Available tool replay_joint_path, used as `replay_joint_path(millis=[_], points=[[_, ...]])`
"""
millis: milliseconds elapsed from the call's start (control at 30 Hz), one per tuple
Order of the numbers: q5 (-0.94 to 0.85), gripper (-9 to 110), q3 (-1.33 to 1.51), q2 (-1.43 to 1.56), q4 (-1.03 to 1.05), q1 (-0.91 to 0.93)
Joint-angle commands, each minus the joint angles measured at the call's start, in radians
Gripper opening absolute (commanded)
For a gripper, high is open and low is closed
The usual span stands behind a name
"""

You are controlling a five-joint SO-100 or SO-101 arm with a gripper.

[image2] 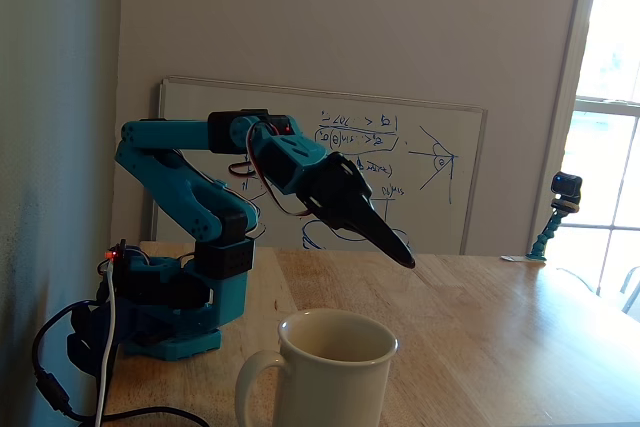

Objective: Grasp a pen and put it in a mug.

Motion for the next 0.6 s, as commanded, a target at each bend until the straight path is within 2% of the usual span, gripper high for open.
replay_joint_path(millis=[0,200,300,400,567], points=[[-0.005,16,-0.035,0.009,-0.017,-0.041],[-0.017,16,-0.063,0.017,-0.087,-0.141],[-0.098,16,-0.064,0.015,-0.129,-0.161],[-0.268,16,-0.058,0.015,-0.149,-0.164],[-0.657,16,-0.057,0.009,-0.147,-0.161]])
